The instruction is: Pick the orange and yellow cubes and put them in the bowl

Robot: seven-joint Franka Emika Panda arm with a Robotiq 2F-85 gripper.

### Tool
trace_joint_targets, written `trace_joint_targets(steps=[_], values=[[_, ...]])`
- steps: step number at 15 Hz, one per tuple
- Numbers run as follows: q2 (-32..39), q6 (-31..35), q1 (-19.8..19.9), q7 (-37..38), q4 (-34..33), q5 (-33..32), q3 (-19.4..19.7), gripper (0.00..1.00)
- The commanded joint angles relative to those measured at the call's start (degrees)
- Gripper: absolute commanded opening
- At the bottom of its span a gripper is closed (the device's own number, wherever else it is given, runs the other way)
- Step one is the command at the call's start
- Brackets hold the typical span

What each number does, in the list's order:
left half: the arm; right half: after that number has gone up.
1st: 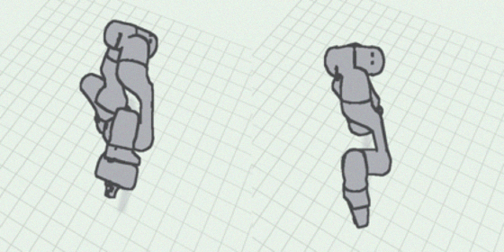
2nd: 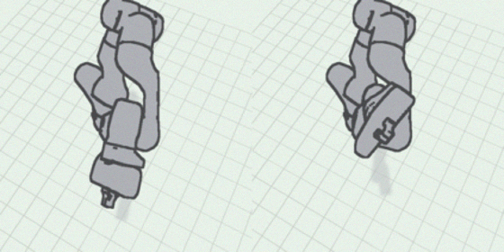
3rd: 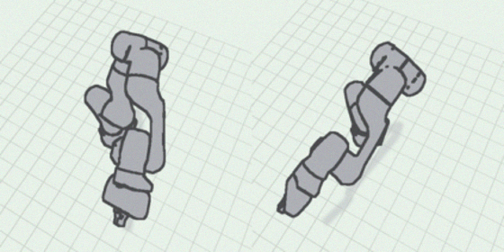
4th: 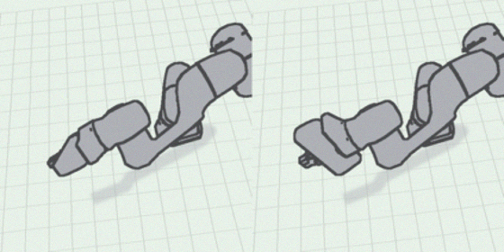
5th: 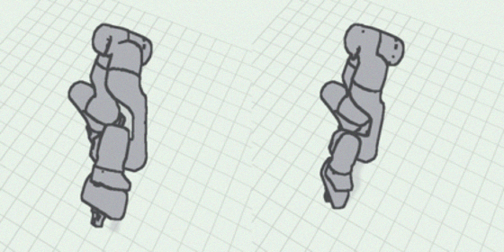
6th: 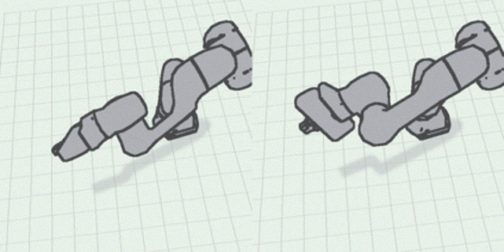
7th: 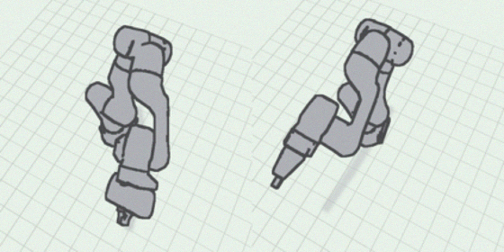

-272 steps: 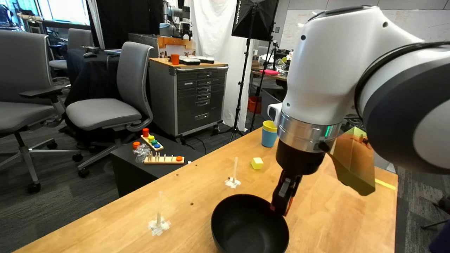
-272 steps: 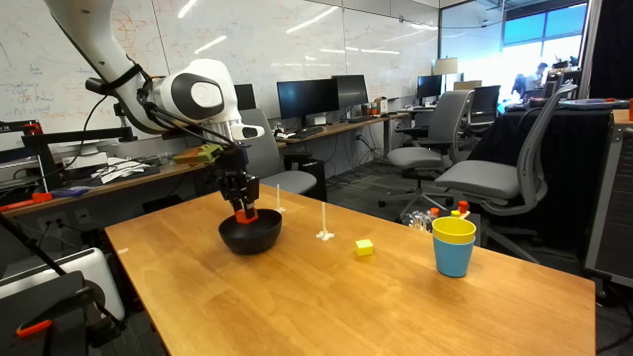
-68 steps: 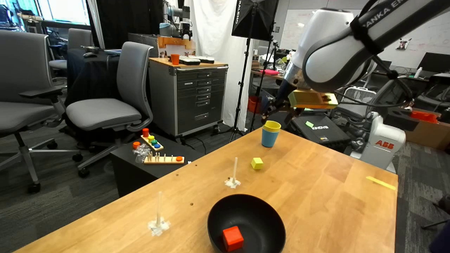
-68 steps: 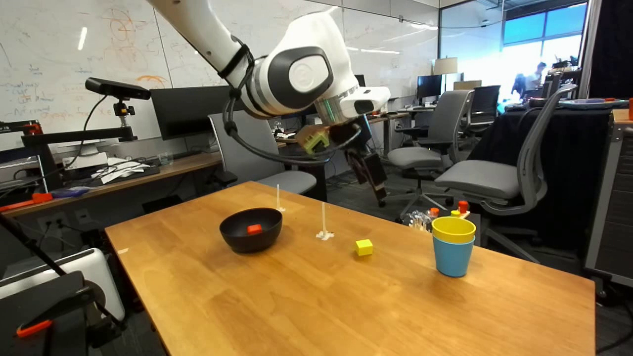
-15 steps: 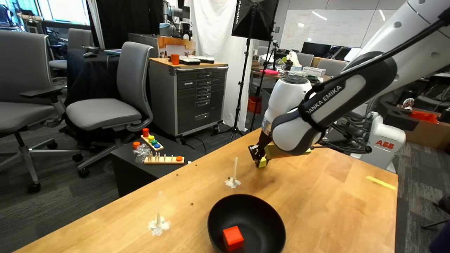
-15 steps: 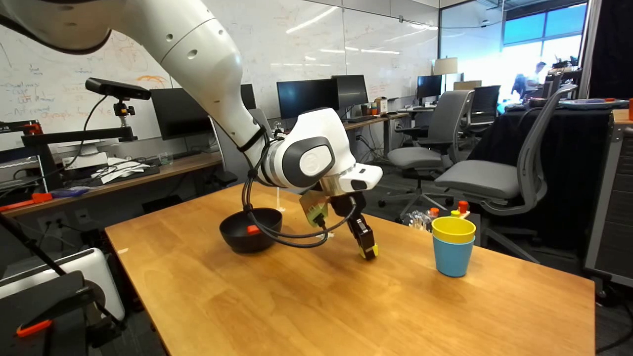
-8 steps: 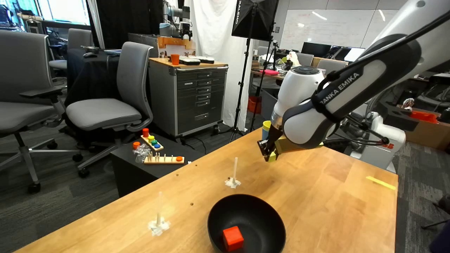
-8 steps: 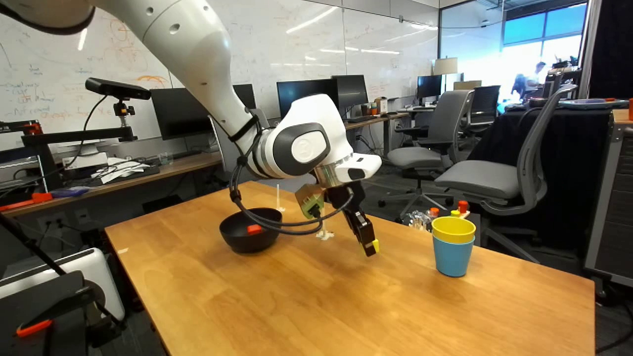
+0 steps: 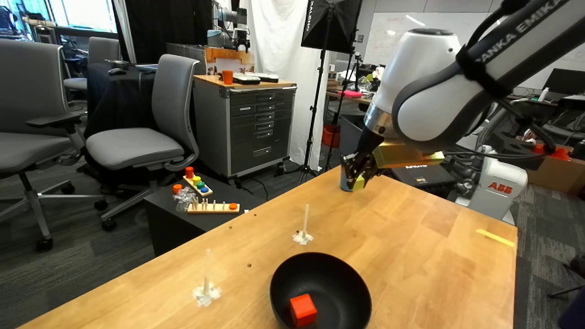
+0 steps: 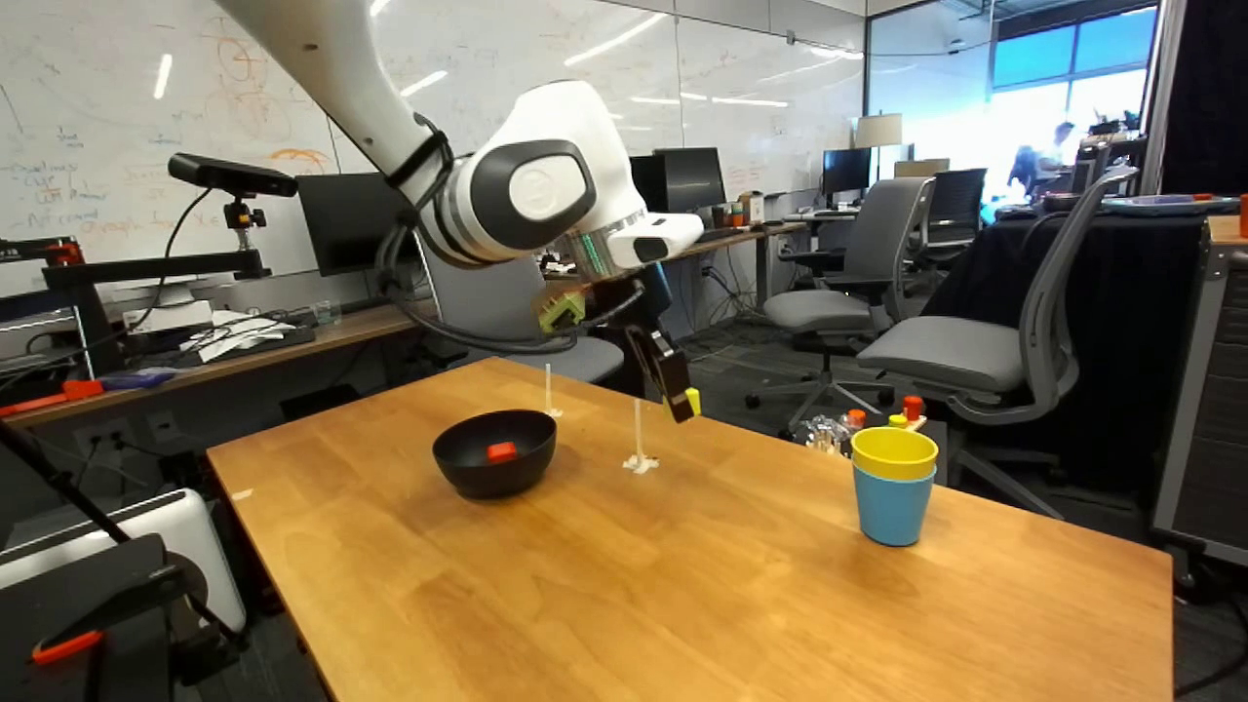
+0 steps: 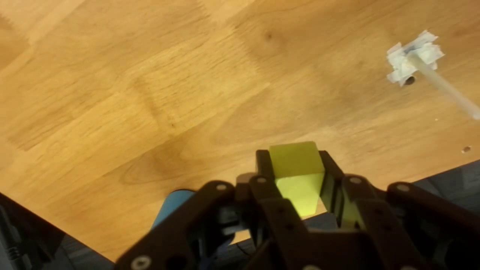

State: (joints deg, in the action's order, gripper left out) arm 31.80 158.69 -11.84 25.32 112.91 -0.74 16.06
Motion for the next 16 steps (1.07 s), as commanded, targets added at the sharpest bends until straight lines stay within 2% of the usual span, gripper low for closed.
trace_joint_targets(steps=[1,4,8,13,16], values=[[-8.92,-3.82,1.24,-2.19,5.78,0.05,-3.88,0.08],[-11.5,-7.17,2.85,-4.65,6.82,1.91,-8.6,0.08],[-11.31,-8.55,3.06,-6.33,7.32,2.49,-12.73,0.08],[-10.03,-8.69,2.1,-7.12,8.52,1.79,-15.48,0.08],[-9.68,-6.42,1.09,-7.23,10.54,0.35,-16.1,0.08]])
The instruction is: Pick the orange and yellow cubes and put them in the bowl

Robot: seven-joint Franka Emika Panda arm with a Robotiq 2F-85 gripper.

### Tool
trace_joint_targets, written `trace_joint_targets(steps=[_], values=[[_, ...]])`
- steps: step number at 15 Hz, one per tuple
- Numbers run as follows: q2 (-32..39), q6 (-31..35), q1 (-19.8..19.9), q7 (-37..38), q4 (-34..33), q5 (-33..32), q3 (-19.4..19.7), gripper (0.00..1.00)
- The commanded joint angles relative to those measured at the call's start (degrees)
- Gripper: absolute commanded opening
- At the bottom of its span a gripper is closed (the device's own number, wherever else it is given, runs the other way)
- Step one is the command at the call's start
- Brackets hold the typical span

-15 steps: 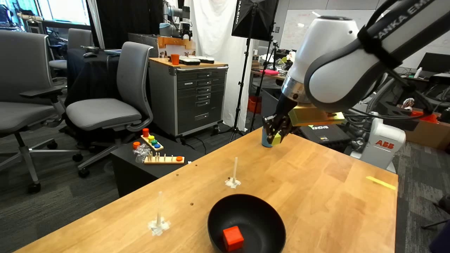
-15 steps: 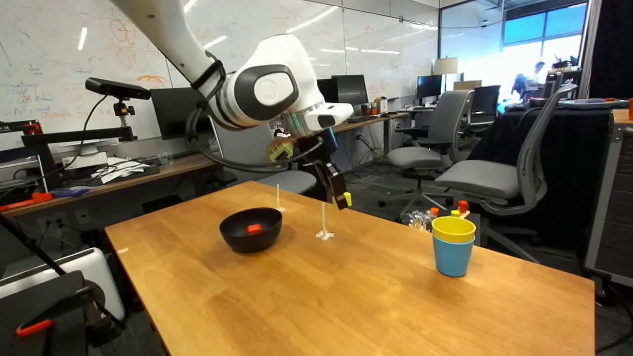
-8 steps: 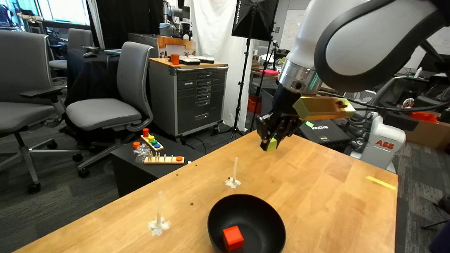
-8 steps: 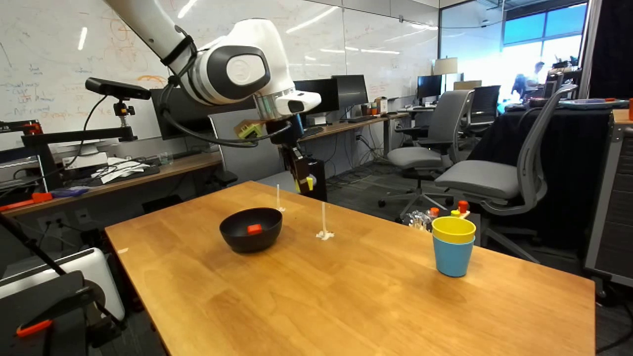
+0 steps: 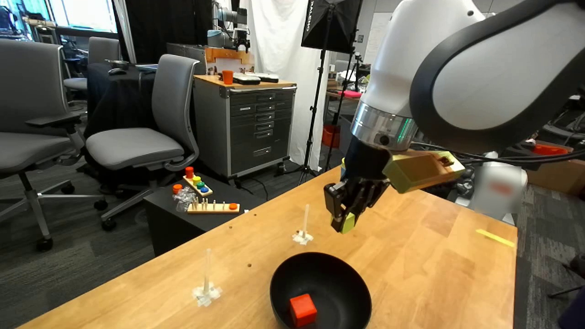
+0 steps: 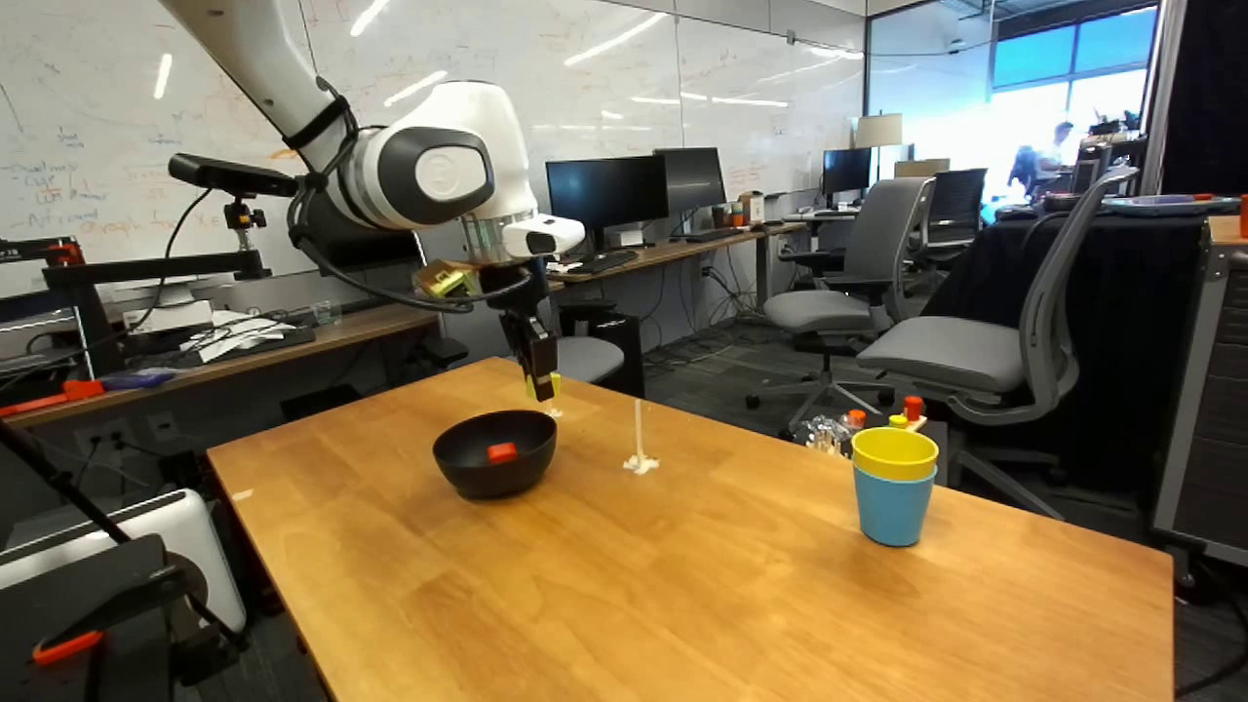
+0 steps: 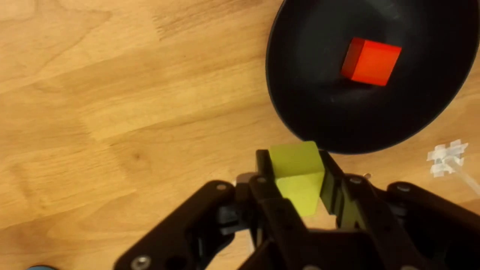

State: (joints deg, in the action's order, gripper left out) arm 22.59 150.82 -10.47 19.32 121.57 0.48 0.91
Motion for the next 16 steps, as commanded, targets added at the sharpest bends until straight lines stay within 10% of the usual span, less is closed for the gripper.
trace_joint_targets(steps=[1,8,16], values=[[-0.33,2.08,-0.58,-1.31,2.28,-1.58,-0.87,0.08],[1.06,10.74,-2.38,-1.64,4.07,-9.67,1.27,0.08],[1.65,12.55,6.16,-15.95,5.13,1.81,-9.96,0.08]])
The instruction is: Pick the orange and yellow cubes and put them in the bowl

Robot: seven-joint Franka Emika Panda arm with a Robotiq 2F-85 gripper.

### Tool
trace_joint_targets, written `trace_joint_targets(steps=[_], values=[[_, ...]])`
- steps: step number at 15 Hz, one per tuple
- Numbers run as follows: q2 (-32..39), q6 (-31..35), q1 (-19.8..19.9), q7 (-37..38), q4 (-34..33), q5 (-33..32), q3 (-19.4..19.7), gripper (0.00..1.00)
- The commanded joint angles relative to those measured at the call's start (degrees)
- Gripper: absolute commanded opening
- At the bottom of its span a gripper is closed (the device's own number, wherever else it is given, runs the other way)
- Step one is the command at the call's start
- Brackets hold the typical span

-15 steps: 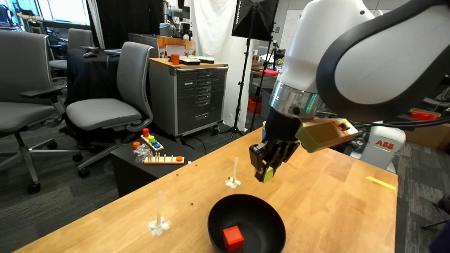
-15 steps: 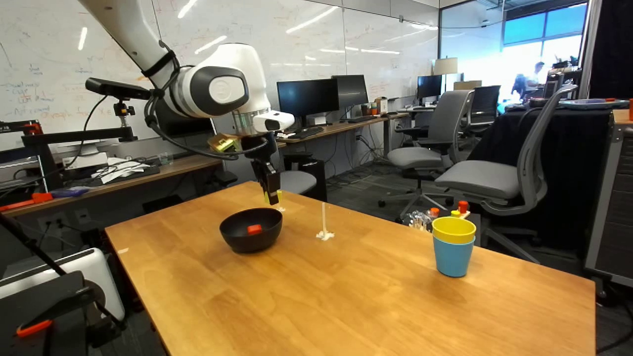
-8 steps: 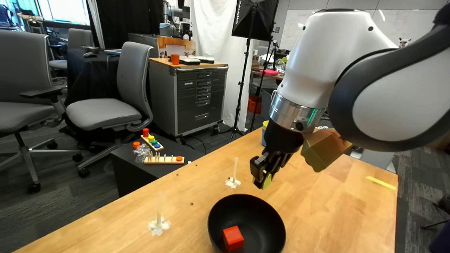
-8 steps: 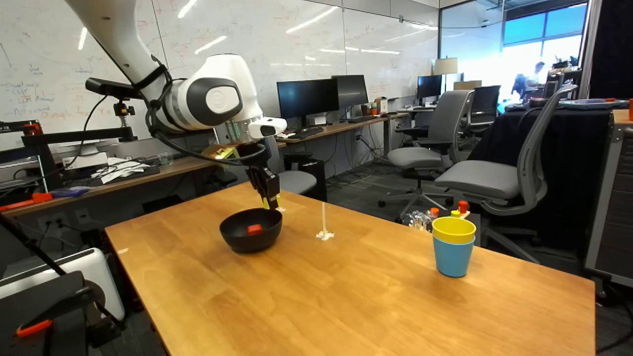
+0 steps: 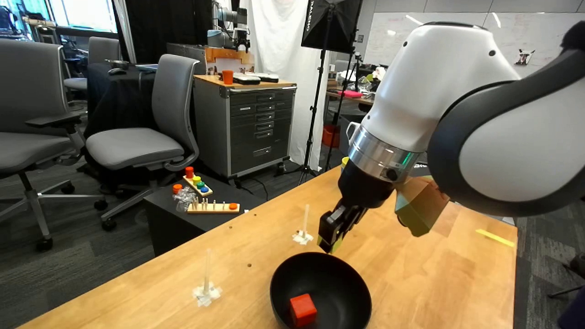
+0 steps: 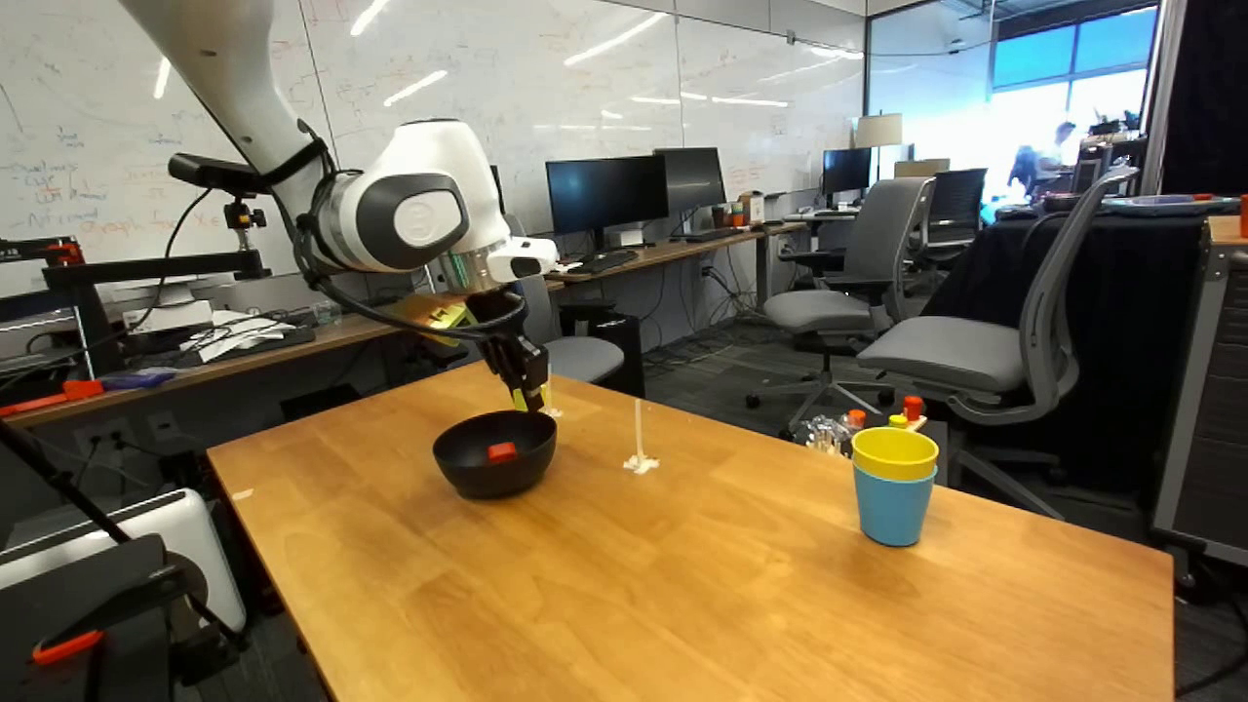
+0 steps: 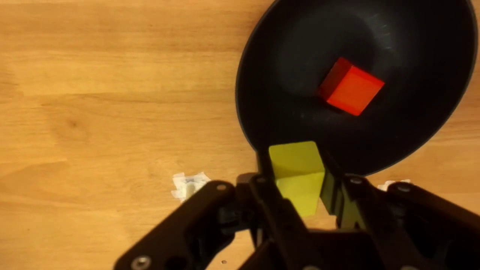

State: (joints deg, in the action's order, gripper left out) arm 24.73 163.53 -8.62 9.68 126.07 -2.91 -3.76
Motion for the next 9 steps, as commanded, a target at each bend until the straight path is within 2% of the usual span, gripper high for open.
trace_joint_targets(steps=[1,5,9], values=[[-0.44,-0.85,5.9,-8.56,0.55,7.38,-7.37,0.08],[-0.11,-2.21,9.83,-14.7,0.29,12.87,-12.0,0.08],[-0.4,-3.98,10.44,-16.43,0.33,14.06,-12.09,0.08]])
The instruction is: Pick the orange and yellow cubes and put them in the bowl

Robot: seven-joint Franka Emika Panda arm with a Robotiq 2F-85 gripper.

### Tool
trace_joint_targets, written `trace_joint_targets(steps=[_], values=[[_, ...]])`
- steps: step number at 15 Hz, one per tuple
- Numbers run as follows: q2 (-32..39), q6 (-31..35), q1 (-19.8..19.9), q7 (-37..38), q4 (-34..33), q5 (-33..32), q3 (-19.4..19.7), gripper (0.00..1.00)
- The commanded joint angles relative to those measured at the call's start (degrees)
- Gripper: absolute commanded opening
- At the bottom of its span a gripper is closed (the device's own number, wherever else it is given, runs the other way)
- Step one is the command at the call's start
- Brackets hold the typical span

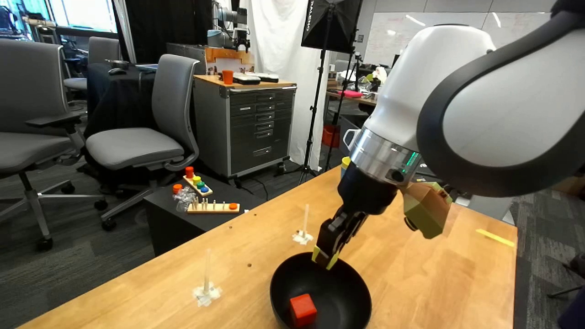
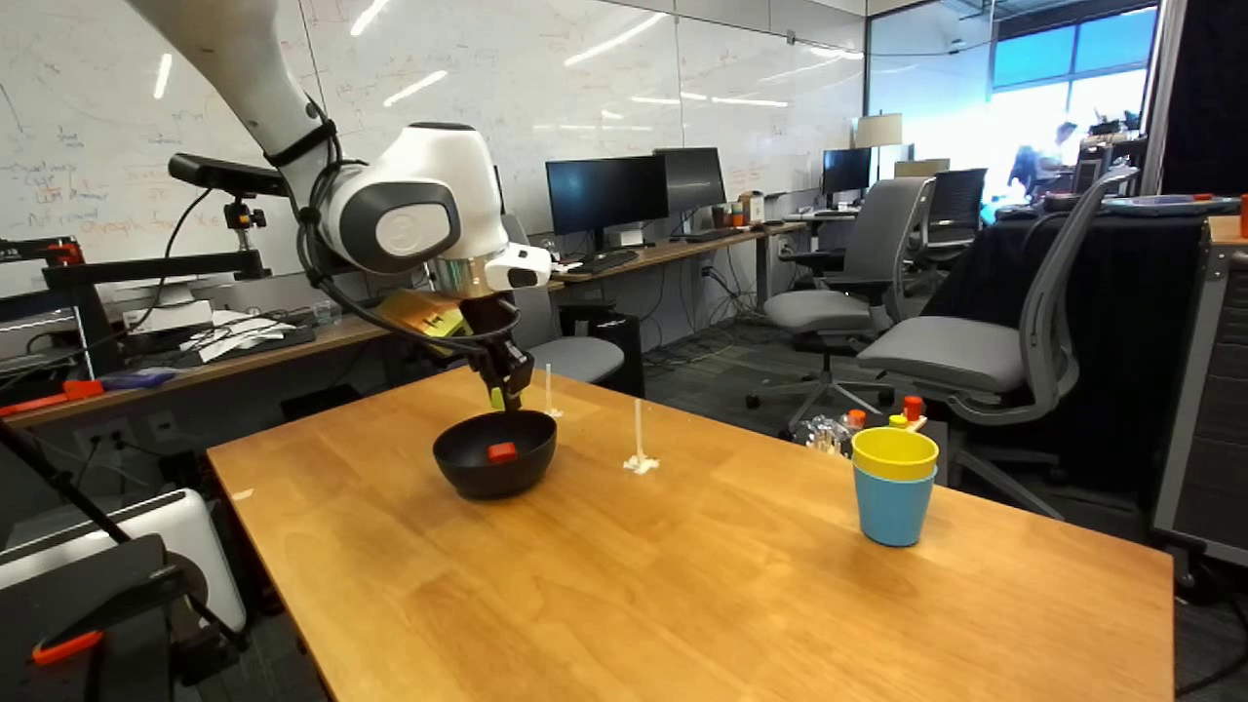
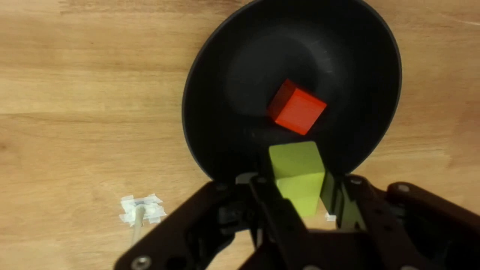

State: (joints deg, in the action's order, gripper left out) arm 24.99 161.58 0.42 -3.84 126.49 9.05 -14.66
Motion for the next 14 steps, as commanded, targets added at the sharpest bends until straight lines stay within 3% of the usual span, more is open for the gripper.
trace_joint_targets(steps=[1,11,12,13,14], values=[[-0.69,-2.55,1.22,-2.94,-0.17,2.09,-0.88,0.08],[-0.51,-0.84,0.62,-6.61,-0.02,-0.14,0.59,0.08],[-0.59,-1.05,0.48,-6.66,0.0,-0.33,0.82,0.12],[-0.62,-1.17,0.43,-6.75,0.01,-0.46,0.94,0.21],[-0.65,-1.25,0.37,-6.82,0.01,-0.61,1.07,0.43]])
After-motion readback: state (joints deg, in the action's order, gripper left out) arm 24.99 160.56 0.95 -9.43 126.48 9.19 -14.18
